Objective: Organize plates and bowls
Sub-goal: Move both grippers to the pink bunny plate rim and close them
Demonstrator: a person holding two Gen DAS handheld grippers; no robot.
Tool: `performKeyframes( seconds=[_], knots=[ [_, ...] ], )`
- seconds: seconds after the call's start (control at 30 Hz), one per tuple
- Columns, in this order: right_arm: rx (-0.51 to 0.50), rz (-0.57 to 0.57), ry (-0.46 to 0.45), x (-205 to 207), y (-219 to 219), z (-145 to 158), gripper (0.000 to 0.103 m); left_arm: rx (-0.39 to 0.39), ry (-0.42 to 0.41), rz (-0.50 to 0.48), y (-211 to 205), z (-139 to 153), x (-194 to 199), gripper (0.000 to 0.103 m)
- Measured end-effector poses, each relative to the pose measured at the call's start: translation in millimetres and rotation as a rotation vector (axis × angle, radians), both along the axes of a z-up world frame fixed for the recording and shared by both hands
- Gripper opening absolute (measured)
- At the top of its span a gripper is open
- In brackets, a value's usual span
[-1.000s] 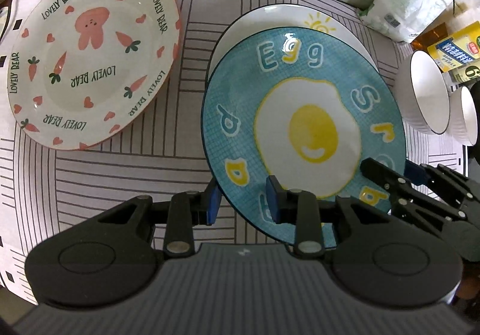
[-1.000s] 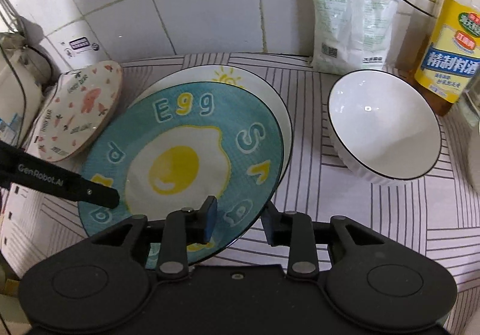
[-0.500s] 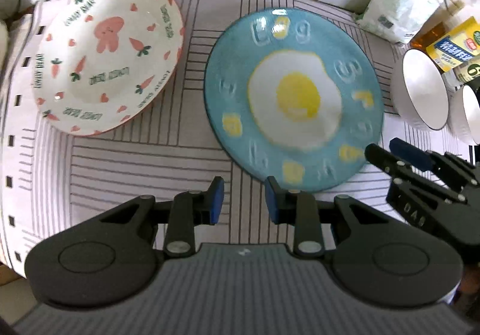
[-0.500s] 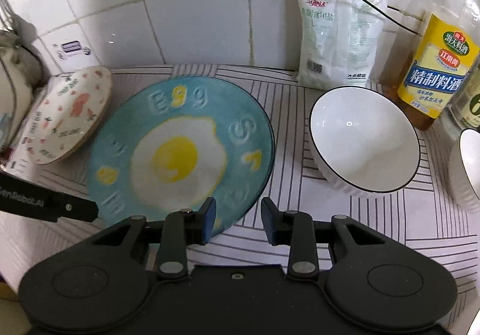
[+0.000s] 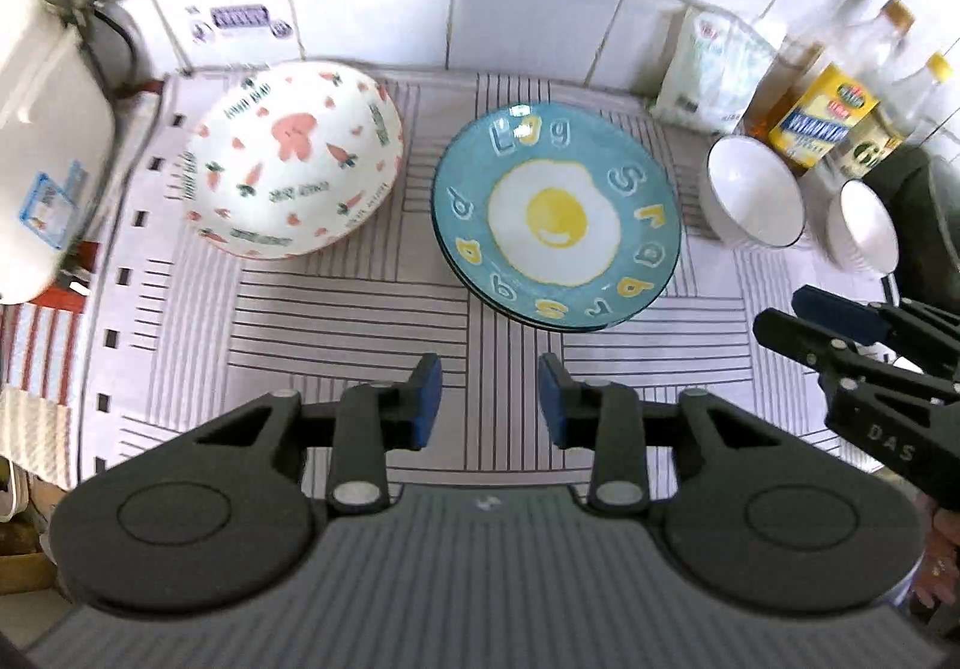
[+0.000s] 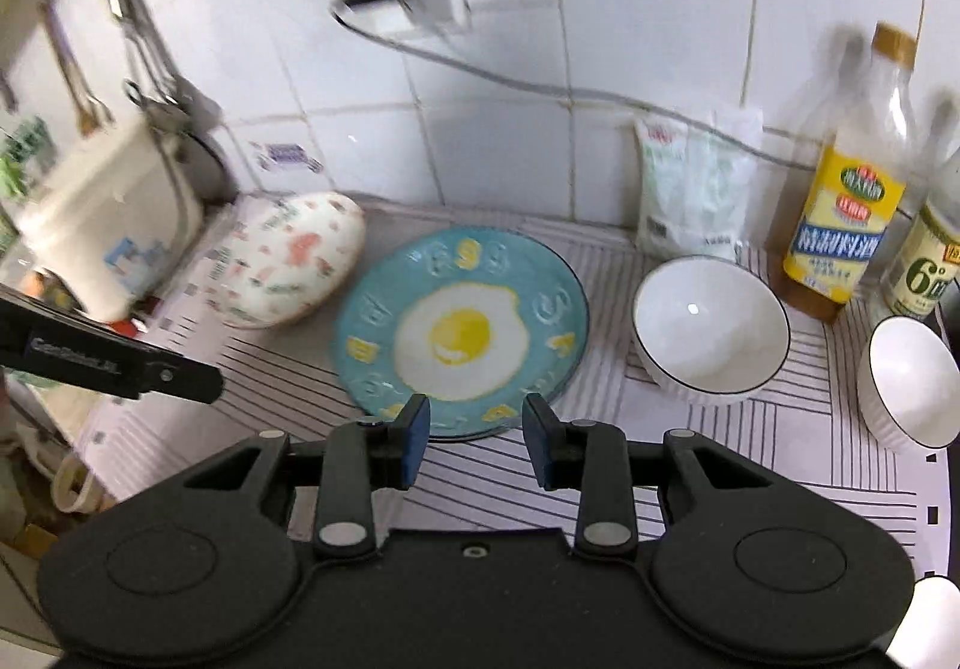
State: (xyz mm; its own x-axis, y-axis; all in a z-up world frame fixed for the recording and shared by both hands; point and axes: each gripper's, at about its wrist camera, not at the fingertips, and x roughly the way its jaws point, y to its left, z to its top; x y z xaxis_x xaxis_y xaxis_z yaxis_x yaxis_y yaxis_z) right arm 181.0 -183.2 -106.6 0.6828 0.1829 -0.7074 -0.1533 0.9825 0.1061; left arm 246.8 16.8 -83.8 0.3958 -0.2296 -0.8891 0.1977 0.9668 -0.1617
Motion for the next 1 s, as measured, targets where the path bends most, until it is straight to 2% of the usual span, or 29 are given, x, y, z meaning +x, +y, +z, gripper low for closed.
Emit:
performKeyframes(
  seconds=[0.17,0.3,0.47,0.53,0.63,0.7,0.77,0.83,0.87,1.0],
  knots=[
    [0.009,0.038,-0.058,-23.0,7.0,17.2,0.051,-0.011,-0.057,0.035,20.1,22.7,-23.7,0.052],
    [0.033,0.075,-0.089,-36.5,17.4,27.6,0.067,0.006,-0.091,0.045,38.3,33.3,-36.9,0.062],
    [0.019,0.105,-0.129,-46.8,38.5,38.3,0.068,0.053,-0.148,0.066,62.6,41.6,-48.4,0.073],
    [0.019,0.119,-0.133,-49.5,49.8,42.3,0.068,0.082,-0.160,0.058,70.9,40.8,-50.0,0.073],
    [0.021,0.133,-0.154,-52.6,66.6,47.9,0.071,0.079,-0.144,0.052,87.0,37.7,-46.6,0.076],
    [0.023,0.135,-0.165,-52.2,78.2,50.4,0.074,0.079,-0.139,0.050,98.8,35.9,-42.4,0.085],
    [0.027,0.134,-0.174,-49.7,91.0,50.8,0.076,0.081,-0.145,0.039,110.6,34.9,-37.6,0.086],
    [0.025,0.127,-0.175,-45.6,102.3,49.4,0.083,0.089,-0.147,0.024,121.7,33.0,-30.0,0.090],
    [0.025,0.119,-0.184,-43.7,108.3,48.4,0.090,0.090,-0.149,0.019,127.6,32.2,-25.6,0.092],
    [0.034,0.073,-0.210,-27.7,130.2,41.2,0.093,0.090,-0.148,-0.008,148.4,27.1,-4.2,0.094]
  ],
)
